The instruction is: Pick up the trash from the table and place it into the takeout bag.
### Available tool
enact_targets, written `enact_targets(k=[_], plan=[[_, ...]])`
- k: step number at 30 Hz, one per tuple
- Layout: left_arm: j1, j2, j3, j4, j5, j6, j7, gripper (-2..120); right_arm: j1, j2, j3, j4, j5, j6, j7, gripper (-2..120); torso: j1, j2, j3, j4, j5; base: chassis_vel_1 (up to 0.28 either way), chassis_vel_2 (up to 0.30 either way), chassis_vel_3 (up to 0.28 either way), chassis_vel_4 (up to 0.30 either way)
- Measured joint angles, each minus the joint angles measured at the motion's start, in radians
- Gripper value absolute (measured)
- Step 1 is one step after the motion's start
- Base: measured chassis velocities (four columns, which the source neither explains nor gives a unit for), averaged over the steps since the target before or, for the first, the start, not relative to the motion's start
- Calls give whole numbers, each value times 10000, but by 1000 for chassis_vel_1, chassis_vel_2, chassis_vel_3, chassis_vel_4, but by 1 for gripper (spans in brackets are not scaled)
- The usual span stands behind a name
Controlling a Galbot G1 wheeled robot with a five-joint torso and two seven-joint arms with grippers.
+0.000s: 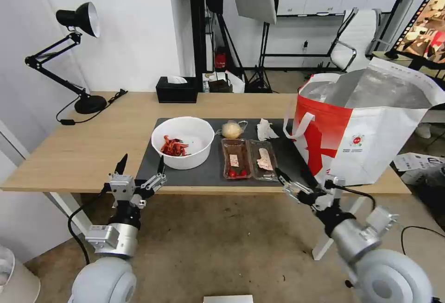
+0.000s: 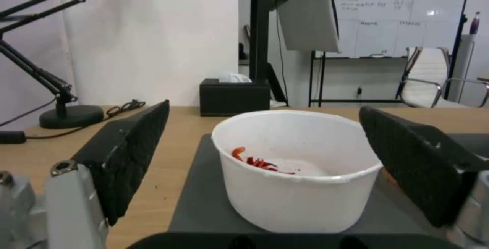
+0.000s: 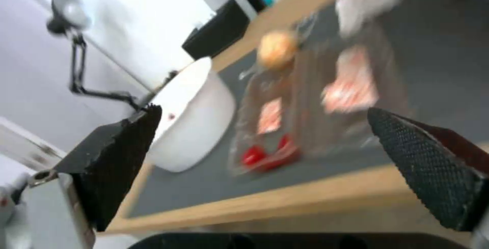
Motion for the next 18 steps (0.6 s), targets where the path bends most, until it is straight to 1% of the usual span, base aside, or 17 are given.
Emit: enact_targets(k=[2,3,5,6,9,10,13,18], plan=[[46,25,-50,22,6,-11,-4,100,352,154,-449,-153,1301,5,741,100,0,0,1,-1,0,0,0,0,0],[46,25,-50,22,6,-11,-4,100,352,154,-449,-153,1301,5,741,100,0,0,1,-1,0,0,0,0,0],[126,28,-123,28,120,-13,-4,100,797,385,-988,-371,2177,18,1354,100,0,0,0,0,-1,0,0,0,0],[126,28,-123,28,120,-13,-4,100,797,385,-988,-371,2177,18,1354,100,0,0,0,0,-1,0,0,0,0],[217,-1,-165,0,278,-14,-8,100,1556,784,-1636,-844,2765,97,1997,100,0,0,0,1,-1,0,0,0,0],[217,-1,-165,0,278,-14,-8,100,1556,784,-1636,-844,2765,97,1997,100,0,0,0,1,-1,0,0,0,0],[235,-12,-197,59,314,-14,-14,100,2235,1108,-2090,-1381,3016,198,2512,100,0,0,1,1,-1,0,0,0,0],[297,-58,-265,125,328,-27,-27,100,2697,1329,-2344,-1927,3033,336,2842,100,0,0,1,1,0,0,0,0,0]])
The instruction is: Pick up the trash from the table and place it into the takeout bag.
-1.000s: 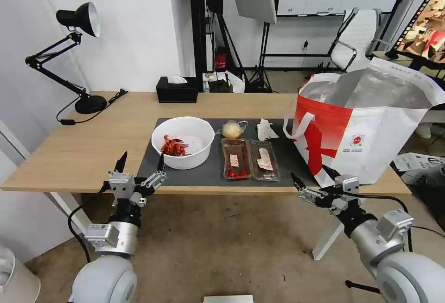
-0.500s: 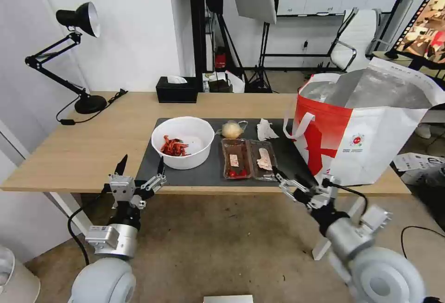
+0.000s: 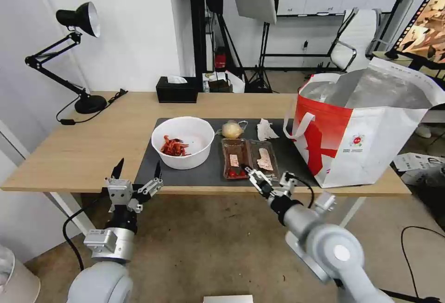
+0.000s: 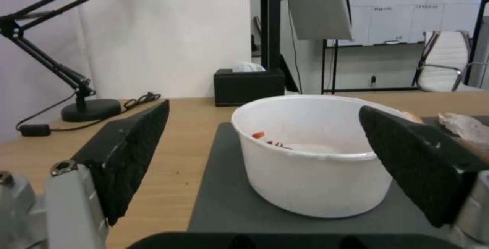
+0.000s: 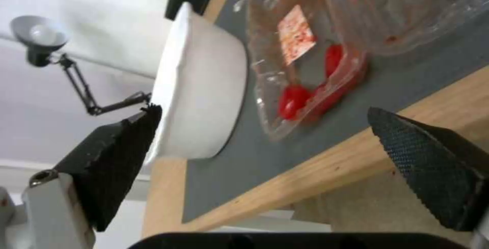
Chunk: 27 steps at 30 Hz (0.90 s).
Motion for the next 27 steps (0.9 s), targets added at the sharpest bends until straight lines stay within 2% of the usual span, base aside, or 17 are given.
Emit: enact_targets(k=[10,15,27], plan=[[52,-25,-130,26,-18,-25,-34,100,462,407,10,-515,278,123,506,100,0,0,0,0,1,0,0,0,0],[63,-23,-153,-40,-37,-26,-241,100,520,442,64,-564,416,122,739,100,0,0,0,-1,1,0,0,0,0],[52,36,-99,-46,-57,-20,-274,100,759,543,343,-768,769,64,1207,100,-1,0,0,-1,1,0,0,0,0]])
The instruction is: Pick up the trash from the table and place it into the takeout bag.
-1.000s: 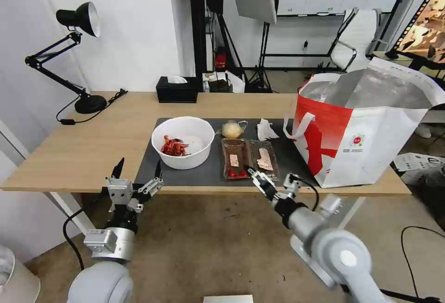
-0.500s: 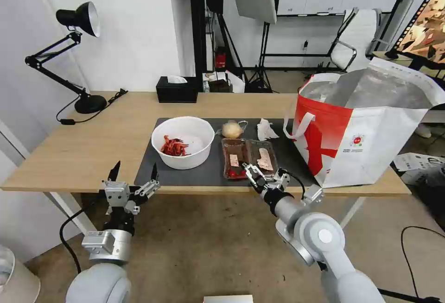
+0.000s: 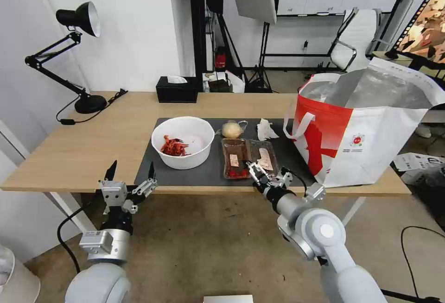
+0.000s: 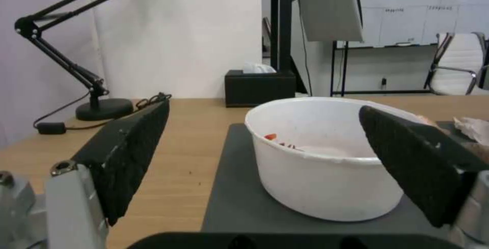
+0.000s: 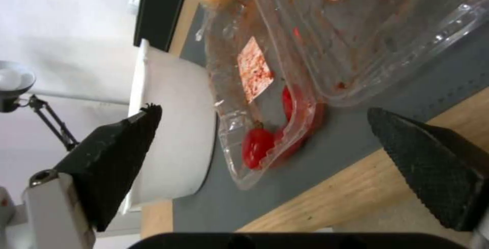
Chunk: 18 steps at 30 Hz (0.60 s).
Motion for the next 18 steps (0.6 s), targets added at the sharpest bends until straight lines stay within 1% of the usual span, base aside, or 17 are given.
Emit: enact_targets(k=[10,18], plan=[[13,178,-101,9,-76,7,-13,100,302,473,-132,-298,-3,-99,383,100,-1,1,-2,-3,-3,0,0,0,0],[28,203,-122,32,-108,7,-16,100,341,633,-195,-353,-58,-114,636,100,-3,5,-4,-4,-4,0,0,0,0]])
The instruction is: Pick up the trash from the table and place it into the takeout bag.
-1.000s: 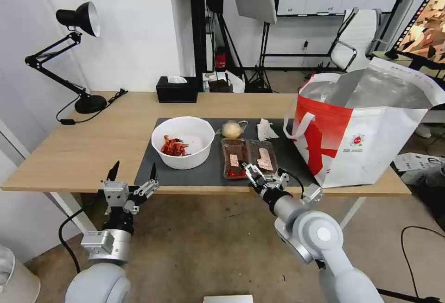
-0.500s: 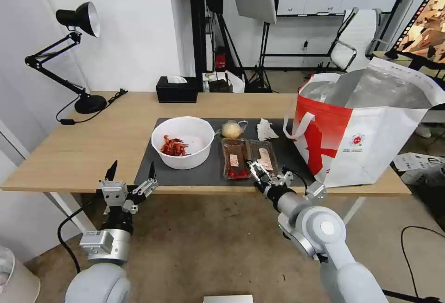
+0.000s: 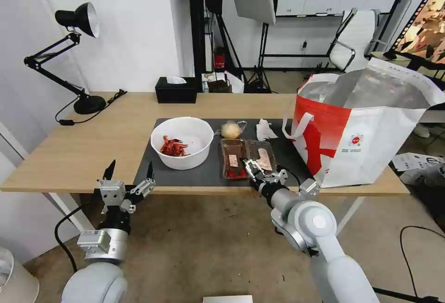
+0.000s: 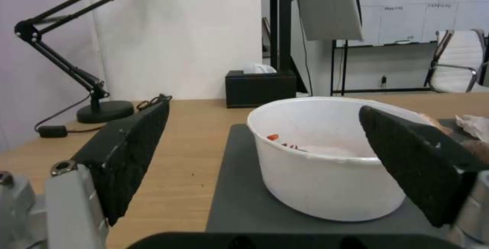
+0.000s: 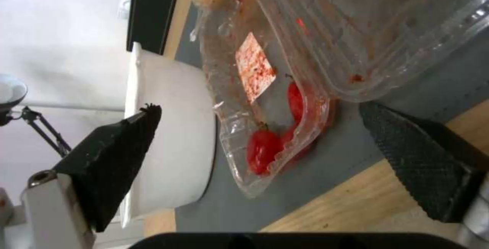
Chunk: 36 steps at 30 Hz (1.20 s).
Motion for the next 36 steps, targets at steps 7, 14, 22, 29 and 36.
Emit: enact_targets(k=[7,14,22,29,36], plan=[[-20,75,39,50,-25,-3,-3,100,-80,-30,-11,152,-11,-6,136,100,3,-3,3,7,4,0,0,0,0],[-33,234,41,74,-162,-6,-9,100,-197,10,112,241,-20,6,179,100,3,-3,3,10,5,0,0,0,0],[-20,259,61,110,-182,-10,-15,100,-246,31,196,258,-103,53,179,100,2,-4,2,9,6,0,0,0,0],[-3,281,58,102,-184,-32,-25,100,-203,35,302,229,-124,106,180,100,1,-4,4,9,6,0,0,0,0],[30,308,29,87,-190,-102,-33,100,-266,61,565,273,-198,231,187,100,3,-6,6,2,3,0,0,0,0]])
